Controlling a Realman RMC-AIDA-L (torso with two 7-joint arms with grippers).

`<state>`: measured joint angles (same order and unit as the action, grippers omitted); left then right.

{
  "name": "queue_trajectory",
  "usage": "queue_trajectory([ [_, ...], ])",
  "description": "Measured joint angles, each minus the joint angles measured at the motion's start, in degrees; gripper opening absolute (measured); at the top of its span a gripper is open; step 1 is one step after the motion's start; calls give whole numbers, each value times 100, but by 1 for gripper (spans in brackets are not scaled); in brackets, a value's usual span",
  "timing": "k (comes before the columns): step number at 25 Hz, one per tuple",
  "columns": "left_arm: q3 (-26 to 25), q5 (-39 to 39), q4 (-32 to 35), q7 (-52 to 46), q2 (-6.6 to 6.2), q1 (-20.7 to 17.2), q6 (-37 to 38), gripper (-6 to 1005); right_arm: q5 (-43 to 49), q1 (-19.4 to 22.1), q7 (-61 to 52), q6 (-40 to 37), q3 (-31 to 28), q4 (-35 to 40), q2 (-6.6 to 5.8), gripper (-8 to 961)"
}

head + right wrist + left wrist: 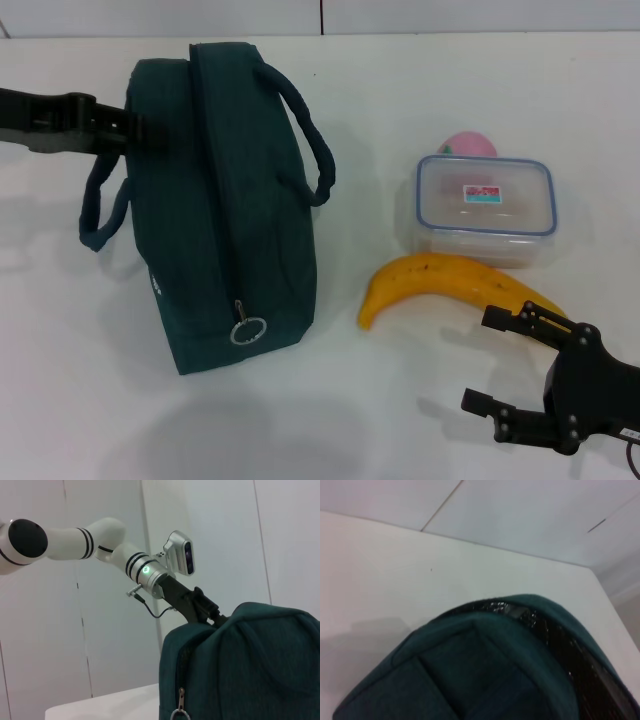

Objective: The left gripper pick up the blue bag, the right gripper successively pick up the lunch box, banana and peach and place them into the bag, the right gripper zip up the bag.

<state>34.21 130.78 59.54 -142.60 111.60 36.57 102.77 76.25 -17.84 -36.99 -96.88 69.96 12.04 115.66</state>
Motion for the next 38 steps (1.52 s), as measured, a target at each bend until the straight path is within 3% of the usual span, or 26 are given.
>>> queue_trajectory([
  [6,69,36,4,-21,-24,45,-16,427,-3,0,-3,10,0,-7,0,870],
  [11,630,41,-5,13,-76,73,18,272,-19,0,-9,8,0,-9,0,869],
  [15,754,32,-23,17,-94,81,21,159,-34,-2,-5,14,0,-9,0,869],
  [20,737,-10,18,26,-101,82,56,83,-76,-6,-4,-7,0,-9,0,870],
  [28,721,-526,-27,18,-149,34,319,57,-301,17,-4,-143,1,-85,0,870],
  [32,722,-653,-24,26,-124,33,384,39,-994,26,-118,-498,0,-436,0,870],
  [38,720,-1063,-42,-82,-149,-73,392,39,-2270,108,-1435,-1017,-10,-871,-26,870],
])
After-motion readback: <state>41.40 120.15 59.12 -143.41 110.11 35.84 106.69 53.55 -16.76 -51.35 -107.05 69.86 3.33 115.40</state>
